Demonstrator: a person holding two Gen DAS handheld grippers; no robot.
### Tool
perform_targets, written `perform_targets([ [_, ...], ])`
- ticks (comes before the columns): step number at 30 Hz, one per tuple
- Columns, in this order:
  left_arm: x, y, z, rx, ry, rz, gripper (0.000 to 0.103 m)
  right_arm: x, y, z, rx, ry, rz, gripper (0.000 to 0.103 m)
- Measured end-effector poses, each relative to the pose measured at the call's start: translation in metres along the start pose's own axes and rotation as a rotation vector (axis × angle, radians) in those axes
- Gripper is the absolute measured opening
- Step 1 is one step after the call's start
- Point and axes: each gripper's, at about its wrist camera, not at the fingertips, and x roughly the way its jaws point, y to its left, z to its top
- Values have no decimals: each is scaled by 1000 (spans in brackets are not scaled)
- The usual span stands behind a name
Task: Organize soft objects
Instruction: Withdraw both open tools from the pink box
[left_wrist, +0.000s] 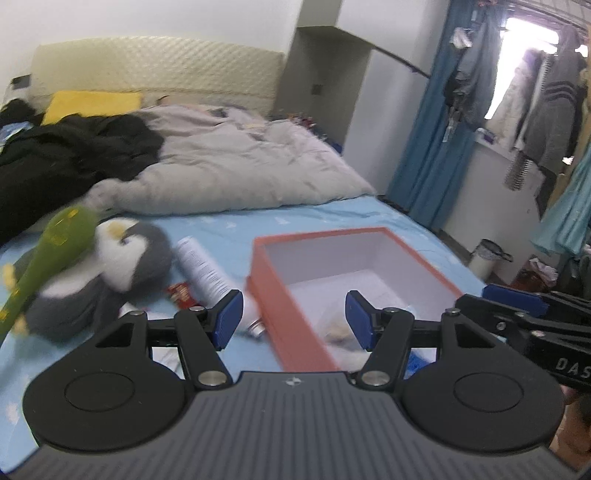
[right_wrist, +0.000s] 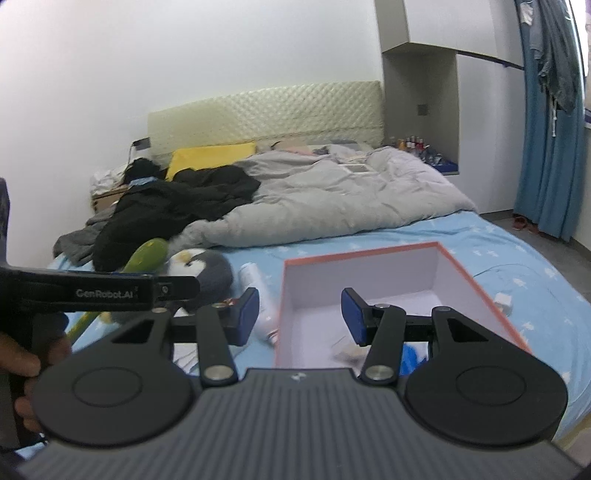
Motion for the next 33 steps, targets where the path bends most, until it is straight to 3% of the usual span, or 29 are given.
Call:
perform_targets([
  [9, -27, 34, -51, -38, 57, 60, 67, -1, 35, -38, -9, 78, 33, 52],
  [24, -50, 57, -96, -109, 94, 105, 67, -6, 71, -85, -19, 180, 47, 52],
  [33, -67, 77, -133, -157, 161, 149, 67, -9, 91, -119, -35, 274, 69, 52],
])
